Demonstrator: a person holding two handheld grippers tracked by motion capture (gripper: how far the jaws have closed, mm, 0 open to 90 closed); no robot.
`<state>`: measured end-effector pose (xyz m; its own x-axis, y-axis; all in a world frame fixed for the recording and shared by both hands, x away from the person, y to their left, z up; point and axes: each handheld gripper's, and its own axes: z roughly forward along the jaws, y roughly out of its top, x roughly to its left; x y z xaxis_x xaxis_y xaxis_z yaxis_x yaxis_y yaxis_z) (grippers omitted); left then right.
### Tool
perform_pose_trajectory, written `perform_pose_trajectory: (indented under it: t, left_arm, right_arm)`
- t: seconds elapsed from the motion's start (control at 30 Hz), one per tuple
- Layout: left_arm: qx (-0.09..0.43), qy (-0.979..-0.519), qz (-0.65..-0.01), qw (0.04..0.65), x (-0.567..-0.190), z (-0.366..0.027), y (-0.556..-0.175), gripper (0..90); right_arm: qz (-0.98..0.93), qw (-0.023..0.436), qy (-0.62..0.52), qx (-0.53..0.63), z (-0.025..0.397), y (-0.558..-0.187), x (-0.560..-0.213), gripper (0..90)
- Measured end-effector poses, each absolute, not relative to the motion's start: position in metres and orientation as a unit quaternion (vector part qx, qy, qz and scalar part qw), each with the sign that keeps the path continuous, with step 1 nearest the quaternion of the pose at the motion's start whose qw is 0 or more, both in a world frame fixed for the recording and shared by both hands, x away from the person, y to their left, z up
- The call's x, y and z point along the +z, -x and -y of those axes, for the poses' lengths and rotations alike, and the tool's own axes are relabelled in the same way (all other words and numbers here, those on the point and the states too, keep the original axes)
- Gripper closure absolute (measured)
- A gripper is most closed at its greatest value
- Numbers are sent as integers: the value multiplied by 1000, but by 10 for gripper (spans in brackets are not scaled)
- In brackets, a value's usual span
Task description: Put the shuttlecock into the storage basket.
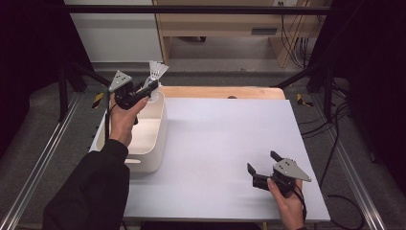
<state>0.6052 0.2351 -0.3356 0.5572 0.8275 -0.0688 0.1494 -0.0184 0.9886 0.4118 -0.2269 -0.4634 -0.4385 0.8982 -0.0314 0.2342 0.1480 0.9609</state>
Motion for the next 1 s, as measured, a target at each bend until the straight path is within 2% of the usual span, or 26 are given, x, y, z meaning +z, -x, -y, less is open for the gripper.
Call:
perform_pose_trajectory:
  t: [1.0]
  left_arm:
    - [275,-653,-390,588,-354,-244,-606,650]
  right_arm:
    - [-684,323,-414,506,227,-411,-463,53]
